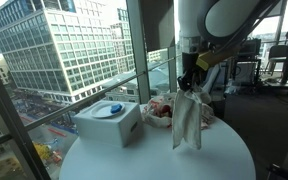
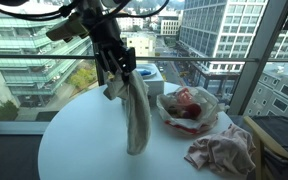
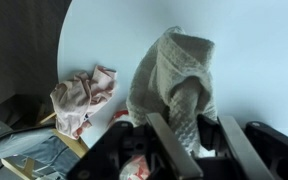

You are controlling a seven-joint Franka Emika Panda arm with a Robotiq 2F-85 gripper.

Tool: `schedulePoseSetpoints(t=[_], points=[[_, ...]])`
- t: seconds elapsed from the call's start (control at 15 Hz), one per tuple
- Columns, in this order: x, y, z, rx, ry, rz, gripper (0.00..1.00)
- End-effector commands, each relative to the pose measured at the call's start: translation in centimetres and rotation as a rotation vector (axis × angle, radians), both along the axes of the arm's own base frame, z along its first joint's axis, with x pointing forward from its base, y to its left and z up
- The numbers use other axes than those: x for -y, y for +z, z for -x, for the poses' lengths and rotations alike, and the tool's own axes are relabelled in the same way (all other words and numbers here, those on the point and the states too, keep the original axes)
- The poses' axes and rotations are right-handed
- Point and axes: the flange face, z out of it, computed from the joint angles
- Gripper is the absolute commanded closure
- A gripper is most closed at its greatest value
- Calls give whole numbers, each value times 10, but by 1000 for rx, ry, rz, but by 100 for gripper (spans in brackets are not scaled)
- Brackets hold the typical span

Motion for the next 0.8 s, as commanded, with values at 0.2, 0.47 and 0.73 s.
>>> schedulePoseSetpoints(t=[0.2,0.47,0.73], points=[[-14,-33,-42,-27,-6,58,94],[-19,-39,-26,-105,3,99,95],[-36,-39,6,-290,139,72,95]])
